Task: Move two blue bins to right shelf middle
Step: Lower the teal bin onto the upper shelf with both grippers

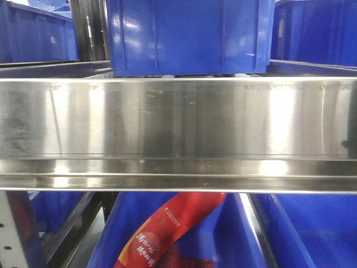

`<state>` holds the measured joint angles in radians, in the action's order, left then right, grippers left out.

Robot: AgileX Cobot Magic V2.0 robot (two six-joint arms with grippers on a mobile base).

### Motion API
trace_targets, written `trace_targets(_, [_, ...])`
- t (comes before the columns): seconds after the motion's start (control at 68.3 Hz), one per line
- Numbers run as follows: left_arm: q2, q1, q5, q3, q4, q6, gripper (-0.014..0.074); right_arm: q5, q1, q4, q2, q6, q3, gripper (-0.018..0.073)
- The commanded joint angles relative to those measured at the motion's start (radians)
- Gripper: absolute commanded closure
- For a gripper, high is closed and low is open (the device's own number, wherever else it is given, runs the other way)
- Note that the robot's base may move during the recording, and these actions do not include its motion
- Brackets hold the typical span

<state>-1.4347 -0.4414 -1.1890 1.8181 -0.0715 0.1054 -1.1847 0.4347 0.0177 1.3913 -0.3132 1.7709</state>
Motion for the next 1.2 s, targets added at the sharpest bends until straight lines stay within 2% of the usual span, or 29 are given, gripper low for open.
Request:
trace_targets(0.0, [0.018,-0.007,0.017,-0.035,-0.059,-0.017,0.0707,0.034,-0.003,0.040,-0.006,-0.013,-0.034,0.0713])
trace_targets(0.132, [0.018,-0.007,0.053,-0.146,-0.059,-0.017,0.0707,0.077,-0.003,0.040,-0.006,-0.011,-0.132,0.0713])
trace_targets(0.278, [0.018,-0.007,0.128,-0.247,-0.059,-0.017,0.0707,0.183,-0.003,0.040,-0.006,-0.011,-0.263,0.0713])
trace_targets(0.468, [0.016,-0.007,0.171,-0.348,-0.059,-0.017,0.0707,0.327,-0.003,0.052,-0.006,-0.011,-0.399,0.0713])
trace_targets(0.644, [0.016,-0.007,0.189,-0.409,-0.059,-0.022,0.0703,0.359,-0.003,0.055,-0.006,-0.011,-0.456,0.0713])
trace_targets(0.688, [0.016,-0.007,0.190,-0.411,-0.059,-0.023,0.0690,0.359,-0.003,0.055,-0.006,-0.011,-0.459,0.0713])
trace_targets(0.776, [0.009,-0.007,0.188,-0.412,-0.059,-0.023,0.0589,0.357,-0.003,0.055,-0.005,-0.011,-0.459,0.0699])
trace_targets(0.805, [0.007,-0.007,0.188,-0.412,-0.059,-0.023,0.0544,0.355,-0.003,0.055,-0.005,-0.011,-0.459,0.0678])
trace_targets(0.908, [0.007,-0.007,0.185,-0.412,-0.059,-0.023,0.0329,0.329,-0.003,0.055,-0.005,-0.011,-0.459,0.0495])
trace_targets(0.996, [0.007,-0.007,0.183,-0.408,-0.059,-0.023,0.0135,0.309,-0.003,0.055,-0.006,-0.011,-0.457,0.0278])
trace_targets(1.039, [0.010,-0.007,0.185,-0.407,-0.059,-0.023,0.0023,0.296,-0.003,0.055,-0.006,-0.011,-0.455,0.0140])
trace_targets(1.083, [0.014,-0.007,0.186,-0.404,-0.059,-0.023,-0.0024,0.287,-0.003,0.055,-0.006,-0.011,-0.455,0.0032])
trace_targets(1.113, [0.019,-0.007,0.187,-0.400,-0.059,-0.023,-0.0016,0.282,-0.003,0.057,-0.008,-0.011,-0.455,-0.0022])
trace_targets(1.186, [0.036,-0.007,0.185,-0.383,-0.059,-0.023,-0.0001,0.269,-0.003,0.059,-0.016,-0.011,-0.455,-0.0010])
